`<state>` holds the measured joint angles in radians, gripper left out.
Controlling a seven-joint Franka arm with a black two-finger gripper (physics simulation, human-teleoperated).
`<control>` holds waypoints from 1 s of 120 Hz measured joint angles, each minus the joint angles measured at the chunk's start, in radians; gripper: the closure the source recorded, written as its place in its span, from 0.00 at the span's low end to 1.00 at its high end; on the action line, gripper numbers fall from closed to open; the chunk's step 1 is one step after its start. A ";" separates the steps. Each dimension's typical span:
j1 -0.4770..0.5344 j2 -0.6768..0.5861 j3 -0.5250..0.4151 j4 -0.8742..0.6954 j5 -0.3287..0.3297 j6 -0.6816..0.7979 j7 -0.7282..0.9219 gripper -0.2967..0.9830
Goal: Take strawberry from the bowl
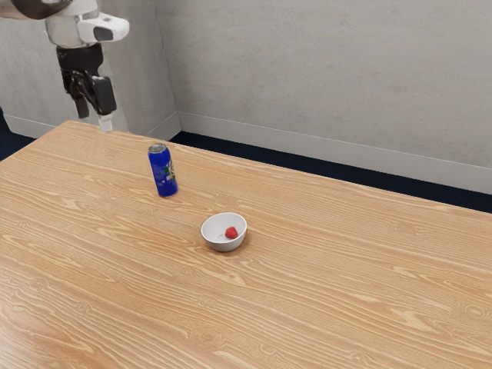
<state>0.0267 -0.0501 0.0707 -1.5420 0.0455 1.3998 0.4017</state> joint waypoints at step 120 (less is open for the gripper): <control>-0.186 0.462 0.025 -0.167 -0.031 0.688 0.762 0.42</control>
<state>-0.1597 0.4115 0.0954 -1.7088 0.0142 2.0881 1.1639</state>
